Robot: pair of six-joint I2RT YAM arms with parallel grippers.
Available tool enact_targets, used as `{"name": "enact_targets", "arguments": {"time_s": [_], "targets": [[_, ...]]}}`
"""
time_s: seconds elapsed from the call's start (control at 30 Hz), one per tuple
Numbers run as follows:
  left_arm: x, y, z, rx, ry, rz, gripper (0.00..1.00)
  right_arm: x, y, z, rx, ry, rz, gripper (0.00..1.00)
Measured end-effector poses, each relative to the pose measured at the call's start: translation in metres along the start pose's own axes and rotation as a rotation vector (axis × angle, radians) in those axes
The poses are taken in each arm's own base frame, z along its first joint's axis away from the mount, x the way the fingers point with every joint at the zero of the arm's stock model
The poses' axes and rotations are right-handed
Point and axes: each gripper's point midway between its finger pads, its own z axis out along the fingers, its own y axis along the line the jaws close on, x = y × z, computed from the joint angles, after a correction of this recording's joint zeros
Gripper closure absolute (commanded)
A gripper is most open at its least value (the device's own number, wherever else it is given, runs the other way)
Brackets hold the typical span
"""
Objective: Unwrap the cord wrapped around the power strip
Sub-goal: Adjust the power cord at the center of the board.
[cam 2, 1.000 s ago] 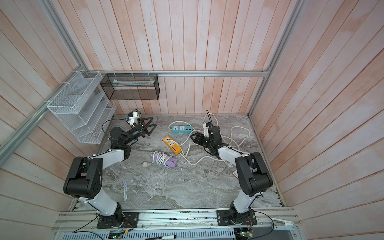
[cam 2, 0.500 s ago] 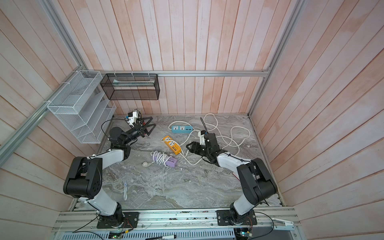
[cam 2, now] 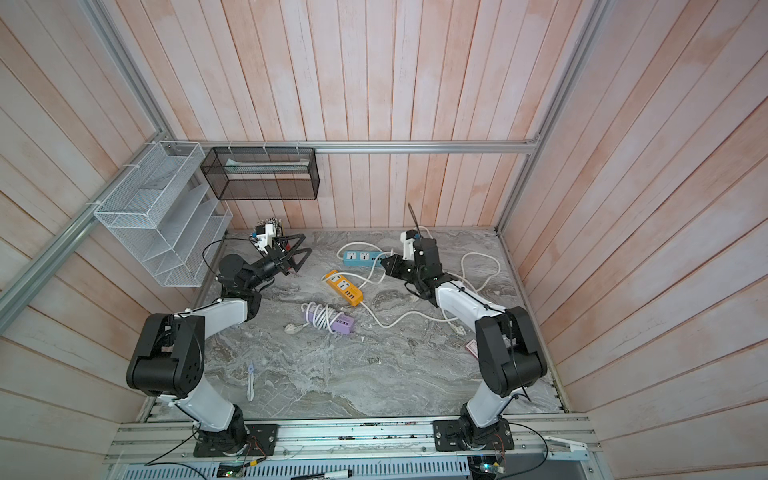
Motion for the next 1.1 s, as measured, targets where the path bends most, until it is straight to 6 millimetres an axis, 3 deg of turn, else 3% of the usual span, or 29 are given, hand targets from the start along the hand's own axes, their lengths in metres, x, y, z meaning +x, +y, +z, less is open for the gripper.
{"name": "enact_targets", "arguments": {"time_s": [0.13,0.27,0.47,0.57,0.67,0.77,0.87,0.97,1.1], "targets": [[0.001,0.0,-0.001,0.003,0.0,0.002,0.0,-0.047,0.015,-0.027,-0.022,-0.107,-0.047,1.0],[0.001,0.0,-0.001,0.004,-0.002,0.002,0.0,-0.043,0.021,-0.043,-0.034,-0.108,-0.048,1.0],[0.0,0.0,-0.001,0.003,-0.005,0.005,0.0,0.002,0.032,-0.077,-0.075,-0.062,0.008,1.0],[0.0,0.004,-0.001,0.008,-0.007,0.006,0.0,0.046,0.04,-0.075,-0.097,0.007,0.027,1.0],[0.0,0.014,0.0,0.002,-0.009,-0.014,0.0,0.108,0.04,-0.062,-0.1,0.128,0.05,1.0],[0.0,0.018,0.0,-0.002,-0.009,-0.028,0.0,0.164,0.023,-0.052,-0.059,0.236,0.091,1.0],[0.0,0.016,0.0,0.001,-0.009,-0.024,0.0,0.195,-0.011,-0.056,0.024,0.266,0.147,1.0],[0.0,0.015,-0.001,0.0,-0.01,-0.02,0.0,0.206,-0.043,-0.063,0.099,0.251,0.195,1.0],[-0.001,0.01,-0.002,0.007,-0.014,-0.01,0.0,0.201,-0.088,-0.079,0.225,0.175,0.251,1.0]]}}
